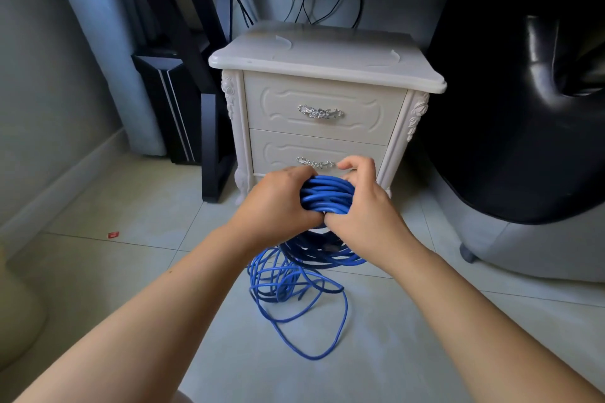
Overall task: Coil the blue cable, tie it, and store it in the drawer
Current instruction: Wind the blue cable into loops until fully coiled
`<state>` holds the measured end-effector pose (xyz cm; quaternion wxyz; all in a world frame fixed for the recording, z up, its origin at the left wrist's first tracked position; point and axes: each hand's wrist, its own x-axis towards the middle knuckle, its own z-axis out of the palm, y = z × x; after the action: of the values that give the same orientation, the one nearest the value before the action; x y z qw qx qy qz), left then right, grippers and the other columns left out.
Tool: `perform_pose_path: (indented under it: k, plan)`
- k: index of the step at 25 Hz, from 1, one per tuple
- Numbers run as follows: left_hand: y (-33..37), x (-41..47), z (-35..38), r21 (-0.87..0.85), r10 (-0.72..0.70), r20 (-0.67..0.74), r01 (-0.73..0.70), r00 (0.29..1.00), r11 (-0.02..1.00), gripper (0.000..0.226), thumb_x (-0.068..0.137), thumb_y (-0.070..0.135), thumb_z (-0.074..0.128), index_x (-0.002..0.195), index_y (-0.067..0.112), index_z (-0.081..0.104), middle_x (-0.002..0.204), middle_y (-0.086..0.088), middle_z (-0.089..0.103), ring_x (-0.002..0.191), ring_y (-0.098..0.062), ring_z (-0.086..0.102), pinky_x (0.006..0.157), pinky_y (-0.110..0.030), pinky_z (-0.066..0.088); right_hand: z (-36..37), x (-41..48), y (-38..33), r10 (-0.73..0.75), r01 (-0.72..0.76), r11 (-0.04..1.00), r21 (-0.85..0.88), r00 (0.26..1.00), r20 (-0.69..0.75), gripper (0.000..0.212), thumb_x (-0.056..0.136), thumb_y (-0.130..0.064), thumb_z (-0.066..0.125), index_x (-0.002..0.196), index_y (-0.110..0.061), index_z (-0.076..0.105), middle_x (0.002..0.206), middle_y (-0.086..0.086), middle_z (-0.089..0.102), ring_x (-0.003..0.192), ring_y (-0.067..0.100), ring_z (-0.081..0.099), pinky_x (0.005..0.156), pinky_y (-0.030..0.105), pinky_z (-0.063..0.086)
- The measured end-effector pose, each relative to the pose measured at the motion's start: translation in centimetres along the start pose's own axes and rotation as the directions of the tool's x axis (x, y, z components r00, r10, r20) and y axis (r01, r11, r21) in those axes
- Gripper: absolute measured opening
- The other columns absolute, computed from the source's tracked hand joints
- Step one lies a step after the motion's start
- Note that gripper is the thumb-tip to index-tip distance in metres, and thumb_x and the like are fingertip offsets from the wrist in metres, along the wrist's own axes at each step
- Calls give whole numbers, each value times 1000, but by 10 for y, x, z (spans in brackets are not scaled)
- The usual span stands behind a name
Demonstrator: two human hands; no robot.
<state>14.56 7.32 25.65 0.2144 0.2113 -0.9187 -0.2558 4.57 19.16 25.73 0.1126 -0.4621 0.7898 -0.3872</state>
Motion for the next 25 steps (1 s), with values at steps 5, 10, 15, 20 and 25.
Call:
perform_pose_path:
  k: [5,10,15,20,25]
  plan:
    - [-7,-1,-7,-201,-148,-54,135,987,970,15,70,10,70,79,16,59,58,6,56,51,-6,47,50,-18,37,-19,6,10,140,-169,974,154,973,181,61,67,-37,79,117,-41,43,103,-11,66,91,10,66,84,33,53]
    - [-1,3,-14,-425,-328,-99,258,939,867,13,72,3,69,79,12,62,59,-6,61,47,-11,50,47,-19,41,-31,18,19,196,-230,966,113,947,256,63,63,-70,71,118,-45,55,101,-15,71,94,4,67,88,30,50]
    - [-3,6,-20,-645,-463,-108,293,880,706,15,74,3,71,78,16,65,55,6,56,51,-12,56,53,-26,45,-24,16,20,219,-250,949,195,961,167,49,62,-63,71,104,-40,61,93,-10,73,91,12,69,86,42,57]
    - [0,4,-14,-862,-588,-65,251,806,440,12,77,0,65,82,10,59,61,-4,51,52,-16,52,62,-34,44,2,7,8,274,-377,708,597,926,260,36,86,-27,70,120,-24,58,103,4,72,91,19,71,74,45,61]
    - [11,-3,-3,-962,-603,49,201,796,187,12,85,-3,59,88,8,58,61,0,53,54,-14,53,75,-39,48,2,15,11,337,-366,700,613,926,167,31,79,-32,76,108,-28,65,109,2,73,105,17,66,92,34,48]
